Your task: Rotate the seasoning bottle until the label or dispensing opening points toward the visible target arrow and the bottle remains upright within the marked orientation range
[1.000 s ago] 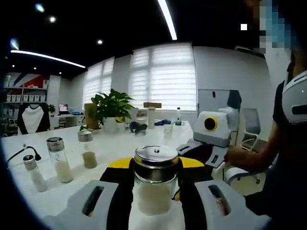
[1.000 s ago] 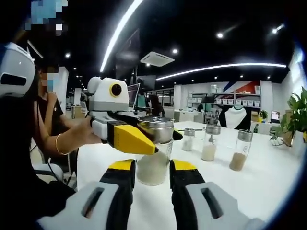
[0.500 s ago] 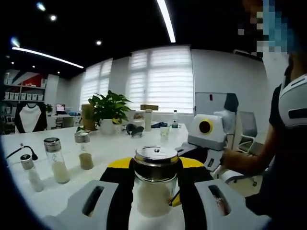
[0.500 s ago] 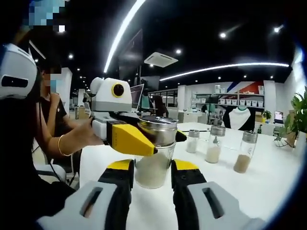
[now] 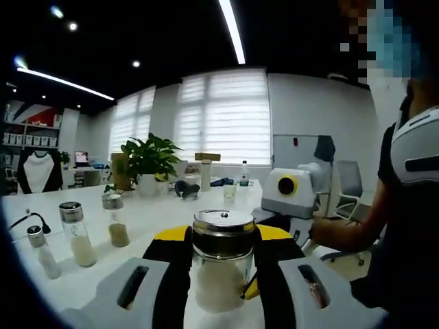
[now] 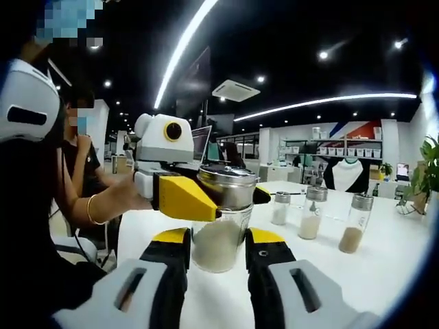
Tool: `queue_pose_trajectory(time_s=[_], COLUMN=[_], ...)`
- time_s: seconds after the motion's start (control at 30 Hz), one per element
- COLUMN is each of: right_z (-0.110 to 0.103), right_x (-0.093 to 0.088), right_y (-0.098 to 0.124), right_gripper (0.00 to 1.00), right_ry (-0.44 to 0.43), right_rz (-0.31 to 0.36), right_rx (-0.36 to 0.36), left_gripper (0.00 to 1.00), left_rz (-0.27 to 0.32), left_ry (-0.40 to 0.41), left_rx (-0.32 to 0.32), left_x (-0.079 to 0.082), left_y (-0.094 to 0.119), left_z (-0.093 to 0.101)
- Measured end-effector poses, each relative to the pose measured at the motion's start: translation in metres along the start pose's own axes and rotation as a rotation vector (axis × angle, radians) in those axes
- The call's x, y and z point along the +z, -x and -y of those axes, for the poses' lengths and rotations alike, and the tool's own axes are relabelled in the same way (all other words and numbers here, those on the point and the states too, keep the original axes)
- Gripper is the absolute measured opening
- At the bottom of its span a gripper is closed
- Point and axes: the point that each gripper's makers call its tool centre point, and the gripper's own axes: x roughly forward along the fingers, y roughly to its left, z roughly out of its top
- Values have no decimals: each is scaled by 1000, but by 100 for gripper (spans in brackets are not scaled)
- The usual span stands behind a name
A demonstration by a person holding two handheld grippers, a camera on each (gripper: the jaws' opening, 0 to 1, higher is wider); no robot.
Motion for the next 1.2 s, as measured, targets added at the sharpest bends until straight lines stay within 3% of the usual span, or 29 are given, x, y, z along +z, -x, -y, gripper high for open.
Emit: queue_pose_trajectory(time_s=[0.23, 0.37, 0.67, 0.8, 0.93, 1.2], right_z=[4, 9, 15, 18, 20, 19], right_x=[-9, -15, -17, -14, -15, -18], right_y=[-3, -5, -13, -16, -21, -25], right_gripper=[28, 28, 28, 28, 28, 28], right_ry=[-25, 40, 44, 7, -23, -11], right_rz=[-23, -62, -58, -5, 22, 42], right_rx=[-59, -116, -199, -254, -291, -344], left_gripper=[38, 38, 39, 39, 40, 40], left_rz=[-54, -70, -49, -8, -7, 6], left_ry=[-19, 9, 65, 71, 42, 46], left_rx=[45, 81, 204, 299, 369, 436], left_x=[-11, -17, -21, -18, -19, -21], left_y=[-4, -3, 2, 5, 8, 15], left_z=[-3, -9, -24, -32, -37, -44])
